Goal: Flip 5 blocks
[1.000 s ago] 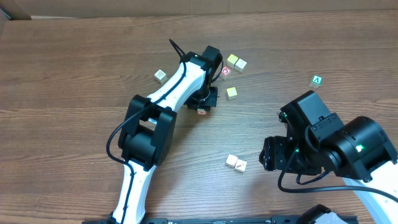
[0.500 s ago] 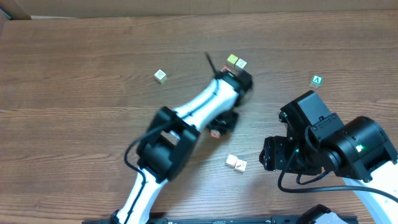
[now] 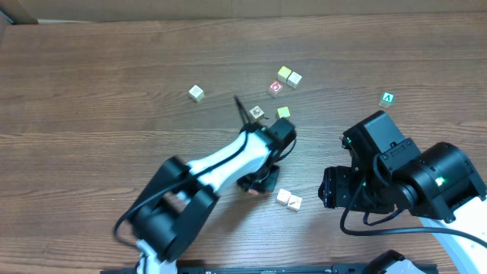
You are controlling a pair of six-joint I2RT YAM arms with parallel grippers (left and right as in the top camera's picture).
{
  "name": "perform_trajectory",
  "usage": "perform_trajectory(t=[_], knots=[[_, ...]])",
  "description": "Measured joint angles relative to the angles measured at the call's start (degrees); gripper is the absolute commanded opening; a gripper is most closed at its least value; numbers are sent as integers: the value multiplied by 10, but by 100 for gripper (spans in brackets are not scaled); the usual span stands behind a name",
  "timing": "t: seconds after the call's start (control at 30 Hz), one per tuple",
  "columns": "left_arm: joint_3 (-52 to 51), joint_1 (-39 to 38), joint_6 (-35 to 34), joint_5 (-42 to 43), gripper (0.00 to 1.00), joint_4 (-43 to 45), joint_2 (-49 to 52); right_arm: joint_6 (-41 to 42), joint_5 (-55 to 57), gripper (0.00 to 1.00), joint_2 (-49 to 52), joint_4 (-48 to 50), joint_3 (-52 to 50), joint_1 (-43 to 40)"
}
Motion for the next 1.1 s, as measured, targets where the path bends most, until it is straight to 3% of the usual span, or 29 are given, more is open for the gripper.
perform_trajectory(t=[0.2,0.37,0.7,1.1], knots=[[-105,0,2,45,8,96,-104,0,3,66,0,0,0,0],[-167,-2,10,101,9,180,-114,0,2,66,0,0,0,0],[-183,-9,16,137,20,225,-119,0,2,66,0,0,0,0],[-184,26,6,111,19,239,-120,0,0,67,0,0,0,0]])
